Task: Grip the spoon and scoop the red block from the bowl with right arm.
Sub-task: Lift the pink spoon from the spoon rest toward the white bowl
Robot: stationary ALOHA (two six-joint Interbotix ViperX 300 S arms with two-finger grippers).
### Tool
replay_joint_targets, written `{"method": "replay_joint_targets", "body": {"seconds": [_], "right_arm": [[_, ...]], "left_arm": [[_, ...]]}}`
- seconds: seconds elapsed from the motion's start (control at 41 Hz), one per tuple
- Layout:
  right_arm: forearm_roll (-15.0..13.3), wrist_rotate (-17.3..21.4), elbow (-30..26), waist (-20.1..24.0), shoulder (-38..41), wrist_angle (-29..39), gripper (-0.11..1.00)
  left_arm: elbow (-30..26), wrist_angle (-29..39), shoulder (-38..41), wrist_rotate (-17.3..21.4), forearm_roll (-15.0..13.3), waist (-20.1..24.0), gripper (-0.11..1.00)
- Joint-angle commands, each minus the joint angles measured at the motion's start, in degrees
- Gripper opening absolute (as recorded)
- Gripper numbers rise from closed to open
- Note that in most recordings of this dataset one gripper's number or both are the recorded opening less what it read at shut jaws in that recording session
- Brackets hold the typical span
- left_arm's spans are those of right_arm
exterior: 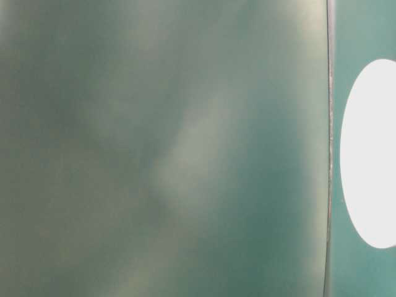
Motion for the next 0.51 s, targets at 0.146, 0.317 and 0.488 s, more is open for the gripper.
{"method": "replay_joint_targets", "body": {"seconds": [0.146,0.317,0.488], "right_arm": [[0.1,-0.1,-0.4,0.3,-0.4,-0.2,0.30],[0.1,-0.1,-0.4,0.3,-0.4,0.1,0.28],[0.1,-0.1,-0.7,0.3,-0.4,0.1,0.24]], "left_arm": [[-1.1,0.0,0.4,0.1,0.1,0.1,0.00],[-1.0,0.2,0.4,0.1,0.1,0.1,0.00],[-1.1,0.5,0.4,0.1,0.1,0.1,0.00]]}}
